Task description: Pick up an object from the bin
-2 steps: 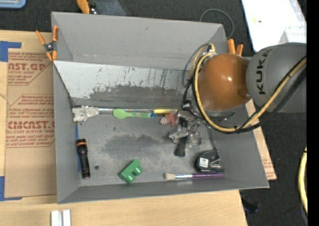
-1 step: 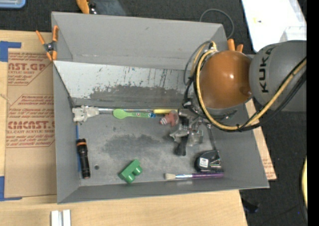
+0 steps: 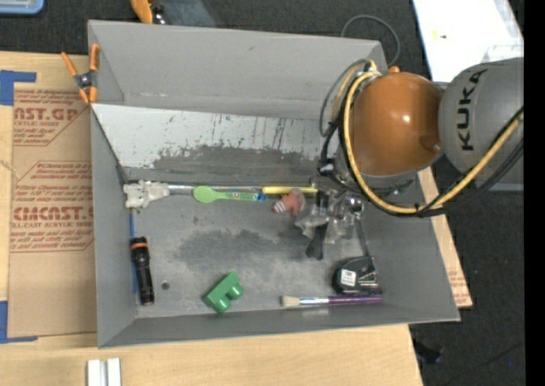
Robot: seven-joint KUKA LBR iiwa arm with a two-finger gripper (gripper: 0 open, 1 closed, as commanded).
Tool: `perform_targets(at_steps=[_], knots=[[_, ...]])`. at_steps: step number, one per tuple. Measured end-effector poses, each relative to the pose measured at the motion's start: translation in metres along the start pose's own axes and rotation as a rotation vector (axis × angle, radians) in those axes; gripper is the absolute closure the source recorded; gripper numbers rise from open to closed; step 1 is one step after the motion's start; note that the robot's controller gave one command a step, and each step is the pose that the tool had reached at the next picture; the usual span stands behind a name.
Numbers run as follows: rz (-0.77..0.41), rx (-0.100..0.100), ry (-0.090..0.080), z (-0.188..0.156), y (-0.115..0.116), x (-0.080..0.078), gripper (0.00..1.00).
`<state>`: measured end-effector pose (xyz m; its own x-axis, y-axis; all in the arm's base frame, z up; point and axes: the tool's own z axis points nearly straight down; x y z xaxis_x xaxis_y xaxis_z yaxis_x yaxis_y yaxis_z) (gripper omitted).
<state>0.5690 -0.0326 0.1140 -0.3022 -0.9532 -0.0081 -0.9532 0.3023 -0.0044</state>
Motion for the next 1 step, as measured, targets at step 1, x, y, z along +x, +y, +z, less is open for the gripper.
perform_targets(at_steps=[1], knots=[[0.002,0.002,-0.003,-0.0176,-0.0002,-0.0015,1.0]])
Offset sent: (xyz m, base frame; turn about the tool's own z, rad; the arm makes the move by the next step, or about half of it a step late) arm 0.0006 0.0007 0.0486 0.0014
